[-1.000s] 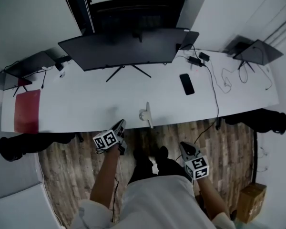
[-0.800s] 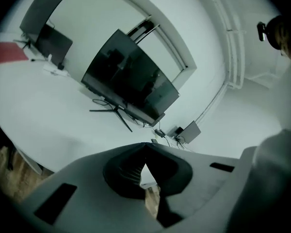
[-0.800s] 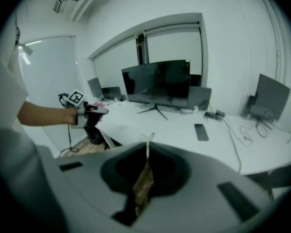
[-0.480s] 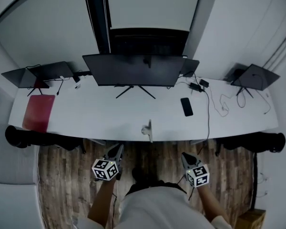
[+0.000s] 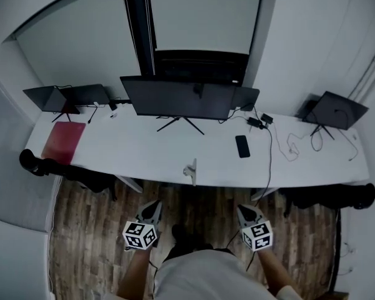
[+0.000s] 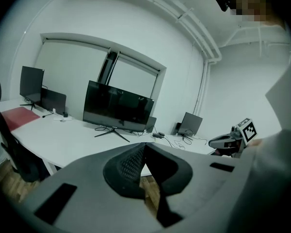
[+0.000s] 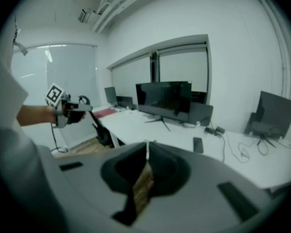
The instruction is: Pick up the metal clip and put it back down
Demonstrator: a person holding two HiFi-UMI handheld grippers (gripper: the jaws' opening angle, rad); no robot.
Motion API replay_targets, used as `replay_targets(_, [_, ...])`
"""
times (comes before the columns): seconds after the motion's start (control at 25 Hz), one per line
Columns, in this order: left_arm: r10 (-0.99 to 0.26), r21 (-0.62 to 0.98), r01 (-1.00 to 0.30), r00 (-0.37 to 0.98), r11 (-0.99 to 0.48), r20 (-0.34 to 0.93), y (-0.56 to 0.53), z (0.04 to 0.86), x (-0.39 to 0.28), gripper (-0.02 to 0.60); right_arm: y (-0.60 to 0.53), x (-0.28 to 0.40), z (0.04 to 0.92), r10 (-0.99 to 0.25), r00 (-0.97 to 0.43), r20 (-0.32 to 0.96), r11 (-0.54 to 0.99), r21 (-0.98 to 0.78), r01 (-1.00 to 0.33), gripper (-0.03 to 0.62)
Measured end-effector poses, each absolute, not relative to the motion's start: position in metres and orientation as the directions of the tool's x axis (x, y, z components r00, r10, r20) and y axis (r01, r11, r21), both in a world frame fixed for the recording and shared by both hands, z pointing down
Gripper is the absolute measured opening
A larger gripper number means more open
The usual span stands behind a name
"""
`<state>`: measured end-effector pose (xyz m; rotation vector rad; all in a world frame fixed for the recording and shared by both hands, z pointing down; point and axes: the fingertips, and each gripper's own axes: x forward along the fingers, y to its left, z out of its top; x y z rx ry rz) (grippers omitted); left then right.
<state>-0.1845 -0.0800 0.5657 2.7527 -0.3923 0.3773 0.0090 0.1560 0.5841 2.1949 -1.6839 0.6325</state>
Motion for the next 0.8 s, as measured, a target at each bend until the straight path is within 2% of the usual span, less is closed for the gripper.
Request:
replay_targets(0.36, [-0.299, 0.246, -0.373, 0.909, -0.895, 0.289, -0.032, 0.554, -0.200, 0.032, 0.189, 0.018, 0.582, -0.860, 0.201, 0.470, -0.226, 0.004, -0.974, 0.034])
replay_targets(0.8, [-0.324, 0.186, -0.381, 0.905, -0.906, 0.275, -0.046, 0.529, -0.198, 0.032, 0.170, 0.034, 0.552, -0.892, 0.234, 0.385, -0.243, 0.026, -0.970, 0.034])
